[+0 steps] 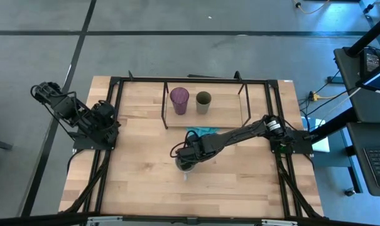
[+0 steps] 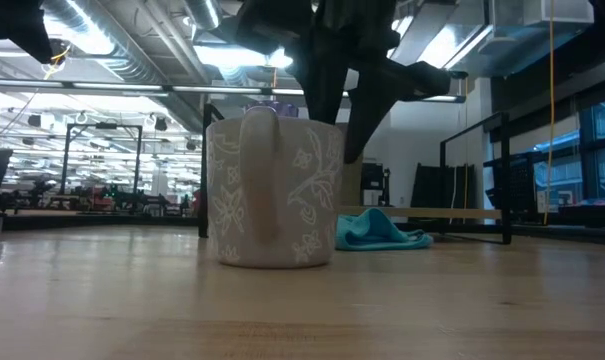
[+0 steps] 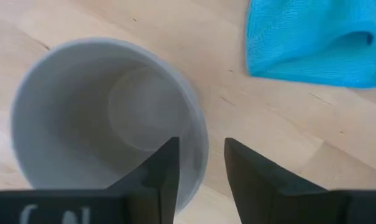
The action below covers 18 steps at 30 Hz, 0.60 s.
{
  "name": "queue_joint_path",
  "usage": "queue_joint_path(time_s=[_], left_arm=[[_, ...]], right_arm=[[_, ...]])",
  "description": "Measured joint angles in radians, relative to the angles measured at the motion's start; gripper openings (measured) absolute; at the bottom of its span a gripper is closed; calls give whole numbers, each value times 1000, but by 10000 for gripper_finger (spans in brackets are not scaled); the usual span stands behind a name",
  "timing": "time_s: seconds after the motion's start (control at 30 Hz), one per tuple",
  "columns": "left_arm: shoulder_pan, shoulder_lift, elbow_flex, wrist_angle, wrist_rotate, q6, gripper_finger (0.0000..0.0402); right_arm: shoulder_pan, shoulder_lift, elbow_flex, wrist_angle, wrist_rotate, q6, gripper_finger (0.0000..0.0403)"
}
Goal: Stack small to large cups/mugs on shelf
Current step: Put the gray patterned mug on the shelf
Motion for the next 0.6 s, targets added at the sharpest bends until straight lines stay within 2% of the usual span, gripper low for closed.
queue_joint_path(time_s=[0.23,0.6], left_arm=[[0,-11,0,0,-10,0,60],[0,-11,0,0,-26,16,60]], right_arm=[[-4,3,0,0,-4,0,123],[-15,3,0,4,-18,-2,41]])
